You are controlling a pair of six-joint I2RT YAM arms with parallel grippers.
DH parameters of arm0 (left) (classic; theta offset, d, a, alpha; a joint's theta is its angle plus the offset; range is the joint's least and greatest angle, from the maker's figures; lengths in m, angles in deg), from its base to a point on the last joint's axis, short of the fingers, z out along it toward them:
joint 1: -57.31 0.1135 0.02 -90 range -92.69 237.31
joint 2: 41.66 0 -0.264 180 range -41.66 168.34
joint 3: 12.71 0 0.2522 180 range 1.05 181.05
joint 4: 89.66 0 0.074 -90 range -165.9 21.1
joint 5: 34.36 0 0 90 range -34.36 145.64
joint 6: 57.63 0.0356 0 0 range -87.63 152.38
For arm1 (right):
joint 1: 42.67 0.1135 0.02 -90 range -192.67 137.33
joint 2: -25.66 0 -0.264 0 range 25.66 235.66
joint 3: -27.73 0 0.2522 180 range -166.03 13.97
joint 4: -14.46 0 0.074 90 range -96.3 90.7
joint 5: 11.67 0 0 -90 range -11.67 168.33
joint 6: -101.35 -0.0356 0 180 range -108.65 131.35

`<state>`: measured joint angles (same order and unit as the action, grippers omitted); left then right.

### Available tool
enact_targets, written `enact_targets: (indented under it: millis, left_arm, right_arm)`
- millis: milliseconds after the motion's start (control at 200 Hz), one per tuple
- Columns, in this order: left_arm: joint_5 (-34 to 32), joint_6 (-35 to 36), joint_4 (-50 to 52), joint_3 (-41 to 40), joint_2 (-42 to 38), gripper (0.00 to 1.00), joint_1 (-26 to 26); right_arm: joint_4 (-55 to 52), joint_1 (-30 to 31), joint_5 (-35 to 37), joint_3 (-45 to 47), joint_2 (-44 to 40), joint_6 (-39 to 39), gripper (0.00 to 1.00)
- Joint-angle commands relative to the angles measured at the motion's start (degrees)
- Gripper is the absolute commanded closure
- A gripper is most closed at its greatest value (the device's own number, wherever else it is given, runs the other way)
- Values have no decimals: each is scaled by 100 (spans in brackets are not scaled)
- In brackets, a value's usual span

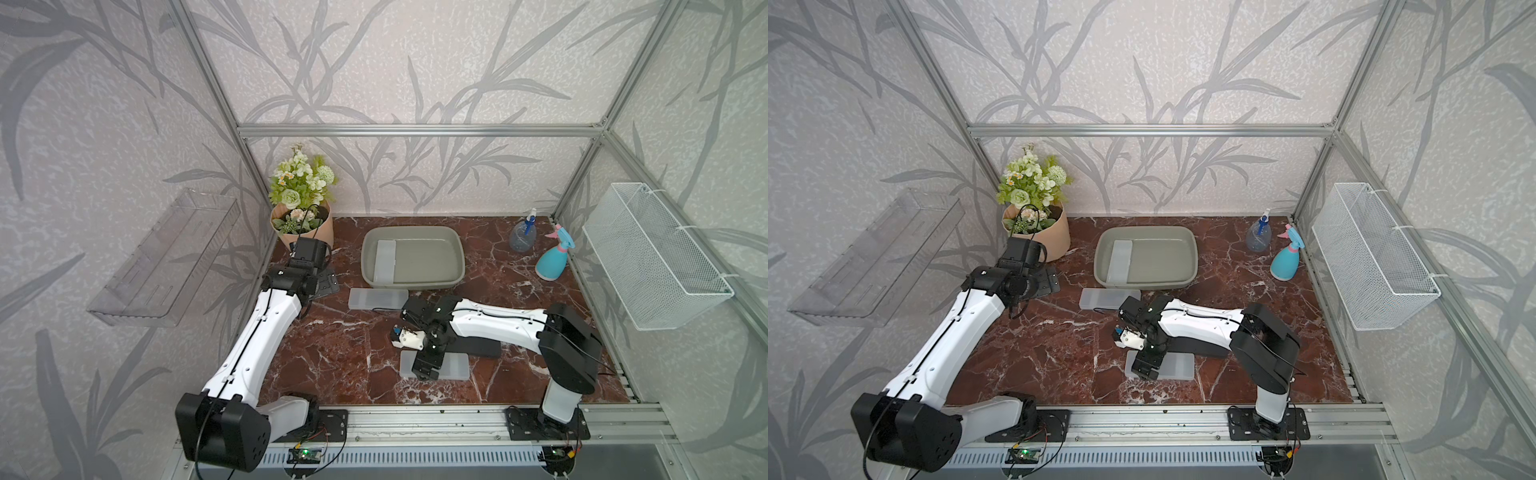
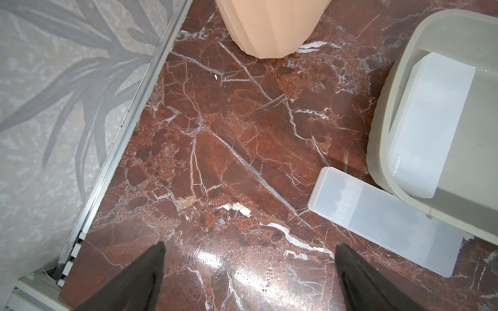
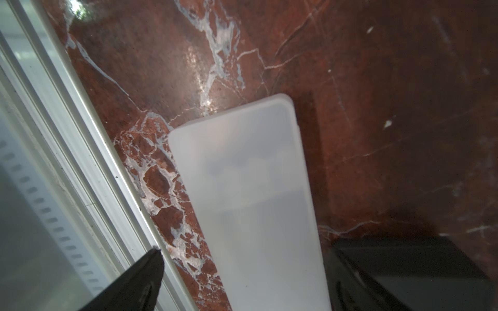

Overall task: Put the pencil case into the storage box
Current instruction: Pick up the pencil case from the center of the board.

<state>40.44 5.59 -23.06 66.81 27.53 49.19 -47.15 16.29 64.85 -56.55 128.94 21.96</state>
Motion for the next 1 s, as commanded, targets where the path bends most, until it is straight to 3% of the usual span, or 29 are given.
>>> enact_targets:
  millis: [0,460,995]
  left_arm:
    - [-173,-74,235,-123,-138,0,32]
    - [-150,-111,218,-278,-220,0,22]
    - [-308,-67,209,-256,-240,0,32]
  right_arm:
    - [115,94,-121,34,79,90,3]
    - [608,138,89,631,249,-89,0]
    - [729,194,1220,396,801,-464,8]
